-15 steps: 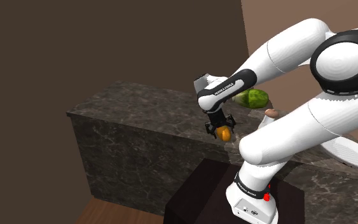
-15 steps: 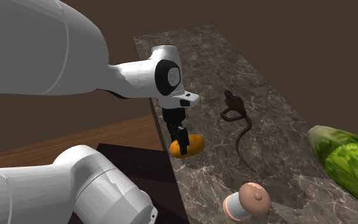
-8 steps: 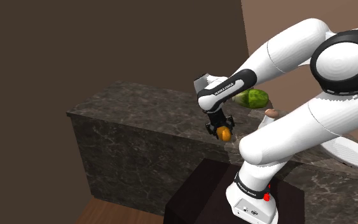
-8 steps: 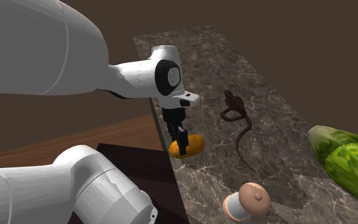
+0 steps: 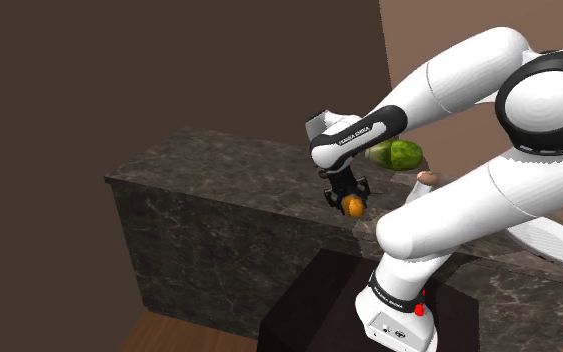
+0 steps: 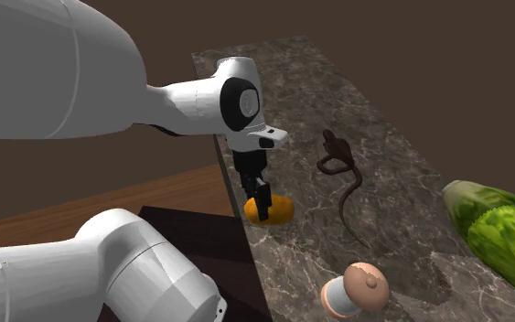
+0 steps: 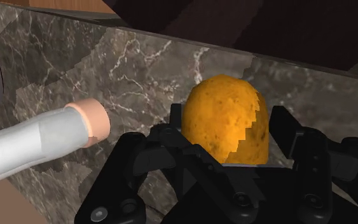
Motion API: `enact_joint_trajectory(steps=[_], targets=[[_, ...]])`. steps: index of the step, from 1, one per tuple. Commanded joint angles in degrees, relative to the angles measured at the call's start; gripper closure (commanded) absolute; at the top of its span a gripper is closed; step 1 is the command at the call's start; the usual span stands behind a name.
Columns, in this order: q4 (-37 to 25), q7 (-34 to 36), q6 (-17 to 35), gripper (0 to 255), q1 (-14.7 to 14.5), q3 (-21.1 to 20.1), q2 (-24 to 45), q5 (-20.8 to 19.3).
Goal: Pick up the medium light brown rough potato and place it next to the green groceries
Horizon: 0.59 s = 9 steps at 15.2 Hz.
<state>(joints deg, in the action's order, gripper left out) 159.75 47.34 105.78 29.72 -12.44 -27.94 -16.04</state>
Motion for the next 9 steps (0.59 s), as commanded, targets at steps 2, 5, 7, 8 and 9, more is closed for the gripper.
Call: enact_joint_trajectory(steps=[2,5,7,8,9], targets=[[-1.1,-1.1,-2.8,255,-0.3,0.2,-1.9,0.4],[-2.3,-2.1,-5.5,255,-0.4,0.3,-3.6,0.7],[-3.3,-2.8,-7.3,255,-0.5,0.4,-4.6,0.8],[-3.7,-3.1,-8.2,255,-0.5,0.5,-5.0,0.9],[-4.2,-3.4,-9.1,255,-0.6,0.5,-5.5,1.0]])
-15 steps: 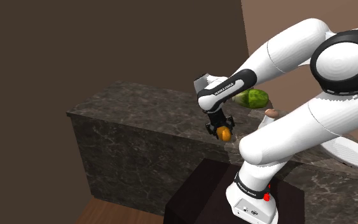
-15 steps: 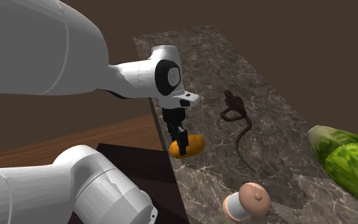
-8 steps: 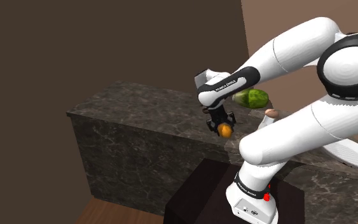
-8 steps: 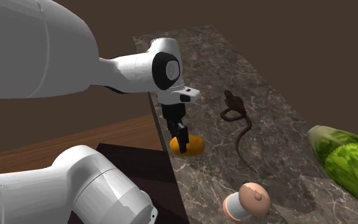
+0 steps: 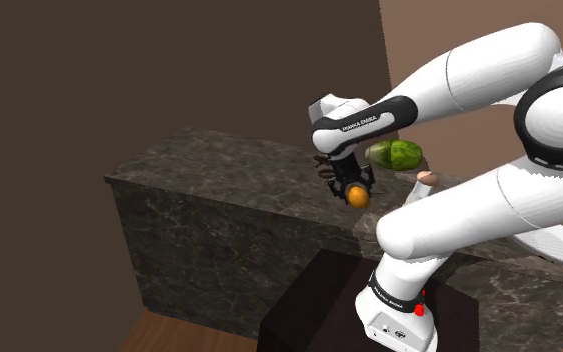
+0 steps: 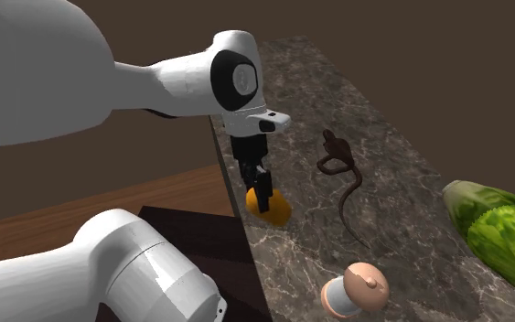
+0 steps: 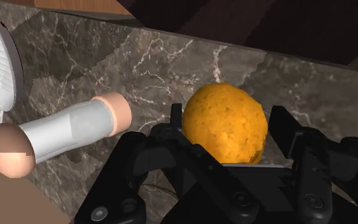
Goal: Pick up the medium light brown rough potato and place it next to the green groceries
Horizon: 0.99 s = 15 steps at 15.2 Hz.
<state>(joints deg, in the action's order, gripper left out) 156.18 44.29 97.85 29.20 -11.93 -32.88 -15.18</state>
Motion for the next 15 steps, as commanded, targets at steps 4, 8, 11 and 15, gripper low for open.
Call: enact_joint_trajectory(steps=[4,8,11,15], targets=[[-2.7,-1.6,-4.5,255,-0.1,0.2,-2.1,0.2],[-5.0,-2.8,-7.8,255,-0.1,0.4,-3.3,0.2],[-6.8,-3.6,-10.2,255,-0.1,0.5,-4.0,0.2],[-9.4,-4.7,-13.3,255,0.0,0.6,-4.8,0.1]])
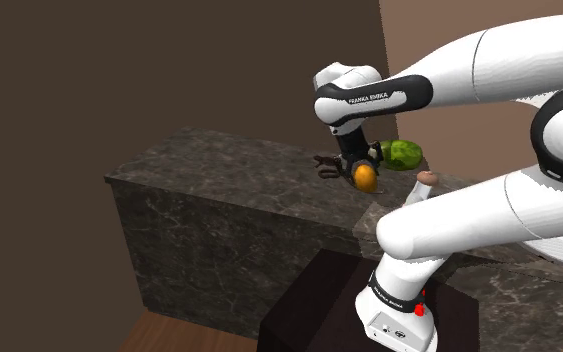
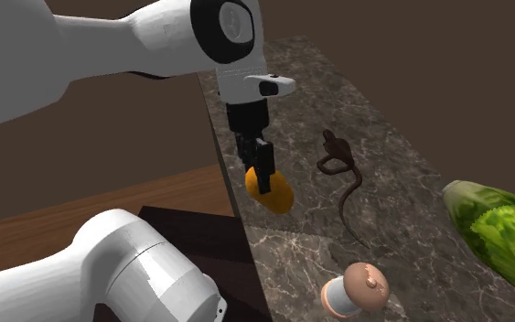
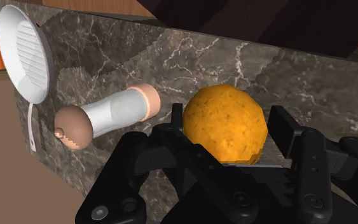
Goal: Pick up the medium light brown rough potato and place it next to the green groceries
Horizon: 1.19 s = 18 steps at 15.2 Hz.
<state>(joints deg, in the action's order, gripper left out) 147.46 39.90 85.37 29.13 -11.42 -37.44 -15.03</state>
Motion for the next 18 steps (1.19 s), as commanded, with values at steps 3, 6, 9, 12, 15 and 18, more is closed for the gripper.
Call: enact_joint_trajectory(steps=[3,6,9,12,15,18], targets=[[-2.7,-1.1,-3.1,255,0.1,0.1,-0.6,-0.2],[-4.8,-1.9,-5.3,255,0.2,0.2,-0.8,-0.4],[-6.9,-2.7,-7.4,255,0.3,0.2,-1.0,-0.5],[-9.2,-3.4,-9.5,255,0.5,0.2,-0.9,-0.8],[-11.3,-4.1,-11.4,255,0.6,0.2,-0.9,-1.0],[-10.9,-7.8,-9.1,255,2.3,3.9,-0.3,-4.9]])
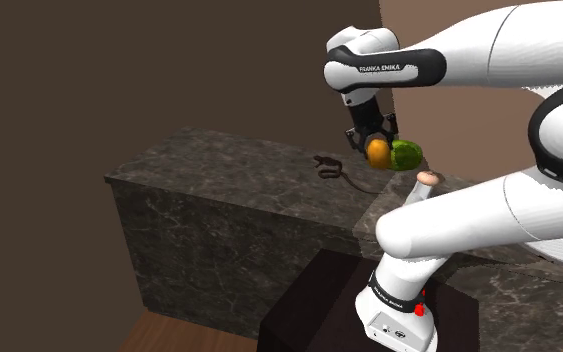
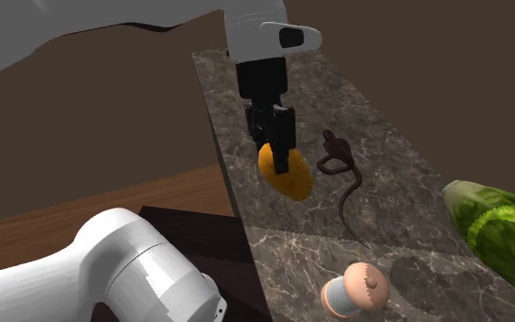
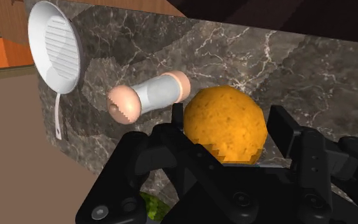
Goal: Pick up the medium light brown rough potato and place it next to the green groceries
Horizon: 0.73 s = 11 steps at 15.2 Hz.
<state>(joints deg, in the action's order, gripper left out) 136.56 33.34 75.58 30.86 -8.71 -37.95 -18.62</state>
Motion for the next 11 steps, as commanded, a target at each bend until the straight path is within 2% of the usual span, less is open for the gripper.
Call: enact_joint_trajectory(steps=[1,11], targets=[[-0.1,-2.4,1.5,255,1.1,2.4,0.6,-2.6],[-4.1,-13.3,10.5,255,6.8,13.9,7.7,-13.3]])
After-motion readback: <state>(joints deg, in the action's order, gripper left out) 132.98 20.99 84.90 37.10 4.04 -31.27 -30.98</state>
